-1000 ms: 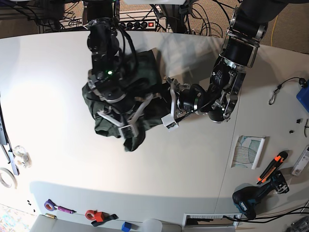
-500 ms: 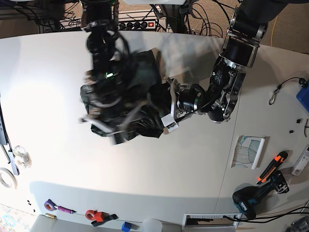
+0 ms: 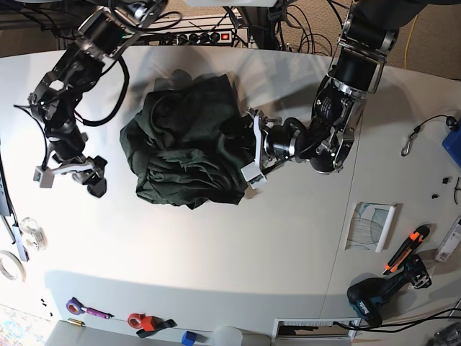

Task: Layout the t-shirt on the table in an organized manner, then fold the t-shirt properly
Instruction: 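Hold the bundle with the left gripper while the right gripper folds the hem over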

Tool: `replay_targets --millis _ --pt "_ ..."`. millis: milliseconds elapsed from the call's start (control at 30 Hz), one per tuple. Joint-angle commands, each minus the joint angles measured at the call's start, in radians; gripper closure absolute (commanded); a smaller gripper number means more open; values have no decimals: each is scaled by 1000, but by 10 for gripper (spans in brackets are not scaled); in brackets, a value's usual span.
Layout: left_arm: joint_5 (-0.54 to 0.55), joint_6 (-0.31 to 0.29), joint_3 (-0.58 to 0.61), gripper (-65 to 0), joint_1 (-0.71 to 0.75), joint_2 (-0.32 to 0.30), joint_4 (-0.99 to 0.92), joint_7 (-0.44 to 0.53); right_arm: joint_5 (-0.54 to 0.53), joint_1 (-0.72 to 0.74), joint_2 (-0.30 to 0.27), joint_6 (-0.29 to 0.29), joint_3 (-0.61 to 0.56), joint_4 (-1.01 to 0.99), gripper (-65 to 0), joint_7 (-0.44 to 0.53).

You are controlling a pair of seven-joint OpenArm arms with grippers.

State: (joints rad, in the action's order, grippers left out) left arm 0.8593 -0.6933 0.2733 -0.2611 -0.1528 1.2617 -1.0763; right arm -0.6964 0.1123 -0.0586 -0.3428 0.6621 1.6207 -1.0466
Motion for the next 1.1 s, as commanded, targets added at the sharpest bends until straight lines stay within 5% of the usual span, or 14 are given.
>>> replay_targets --millis 0,200,500,567,667,700,1067 --pt "8 -5 -2 -206 -18 3 15 0 -60 38 -28 -17 0 -36 -378 18" --pt "8 -5 -2 -206 -19 3 15 22 -145 143 -55 -98 -3 -303 -378 -63" --pt "8 -5 -2 -206 -18 3 15 20 -141 168 -55 -113 -164 -404 -377 -85" --pt "8 -5 -2 -206 -18 3 15 18 -141 171 -55 -115 -197 -404 -307 -84" --pt "8 -5 -2 -206 -18 2 15 18 -146 174 -55 -145 -221 -403 -46 -85" --pt "8 -5 -2 -206 -18 2 15 18 -158 174 -55 -156 -220 -401 -4 -89" --pt "-36 -5 -2 -206 -19 3 15 24 -246 138 -49 -185 -199 -96 0 -350"
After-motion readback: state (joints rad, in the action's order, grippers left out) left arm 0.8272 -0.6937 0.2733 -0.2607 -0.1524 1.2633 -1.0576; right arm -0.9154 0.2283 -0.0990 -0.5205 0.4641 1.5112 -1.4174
